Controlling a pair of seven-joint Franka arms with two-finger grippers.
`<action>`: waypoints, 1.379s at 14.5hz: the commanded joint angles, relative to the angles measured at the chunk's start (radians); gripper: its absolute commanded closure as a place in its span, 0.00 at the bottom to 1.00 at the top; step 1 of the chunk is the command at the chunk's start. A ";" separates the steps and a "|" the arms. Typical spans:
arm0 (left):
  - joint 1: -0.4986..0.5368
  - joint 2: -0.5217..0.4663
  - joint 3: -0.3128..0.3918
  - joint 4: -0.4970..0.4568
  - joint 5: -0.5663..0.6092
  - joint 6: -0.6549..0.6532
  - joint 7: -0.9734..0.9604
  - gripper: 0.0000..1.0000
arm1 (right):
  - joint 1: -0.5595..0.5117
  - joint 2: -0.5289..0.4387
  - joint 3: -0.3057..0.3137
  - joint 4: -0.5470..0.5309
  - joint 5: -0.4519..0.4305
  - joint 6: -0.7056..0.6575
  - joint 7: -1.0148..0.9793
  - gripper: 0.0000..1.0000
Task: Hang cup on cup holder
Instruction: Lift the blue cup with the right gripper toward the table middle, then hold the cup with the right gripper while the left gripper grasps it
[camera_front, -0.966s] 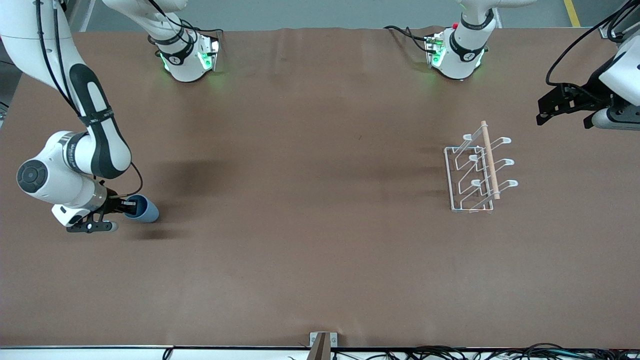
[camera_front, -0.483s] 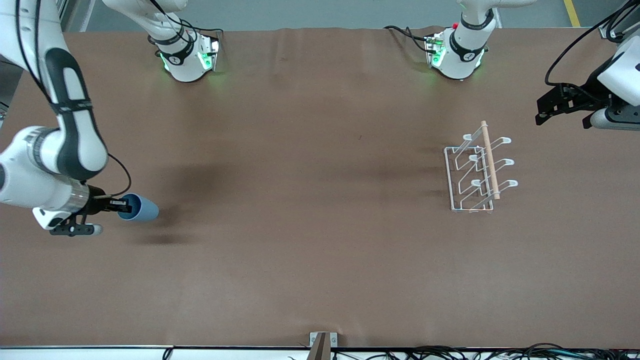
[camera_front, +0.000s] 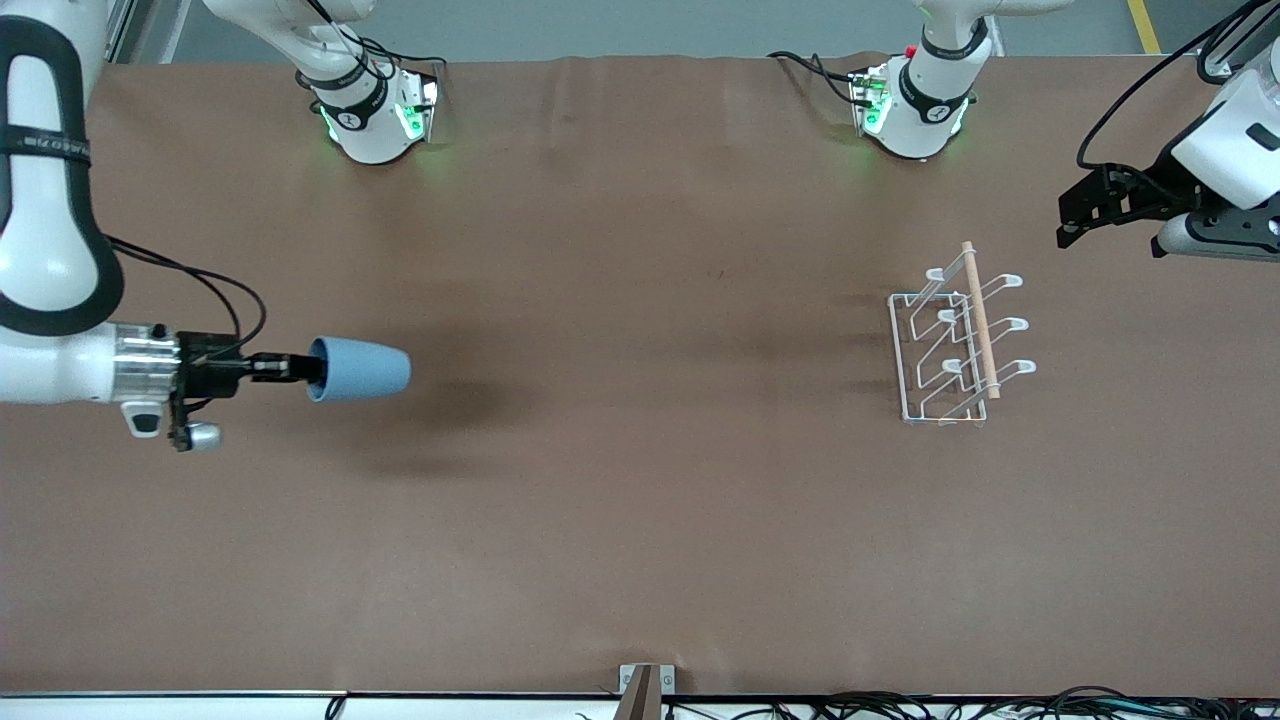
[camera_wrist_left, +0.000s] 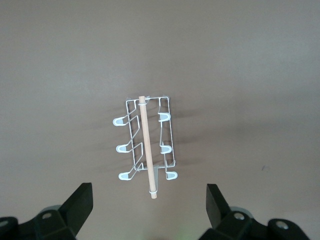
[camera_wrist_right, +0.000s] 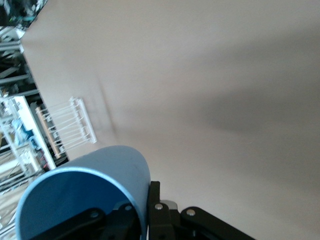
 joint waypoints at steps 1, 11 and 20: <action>-0.025 0.009 -0.010 0.019 0.017 -0.011 0.014 0.00 | 0.128 -0.084 -0.003 -0.126 0.124 0.023 0.043 1.00; -0.079 0.044 -0.247 0.033 -0.144 -0.008 0.375 0.00 | 0.516 -0.091 -0.002 -0.255 0.612 0.229 0.043 1.00; -0.102 0.270 -0.548 0.034 -0.146 0.174 0.387 0.00 | 0.541 -0.096 -0.002 -0.300 0.615 0.227 0.051 1.00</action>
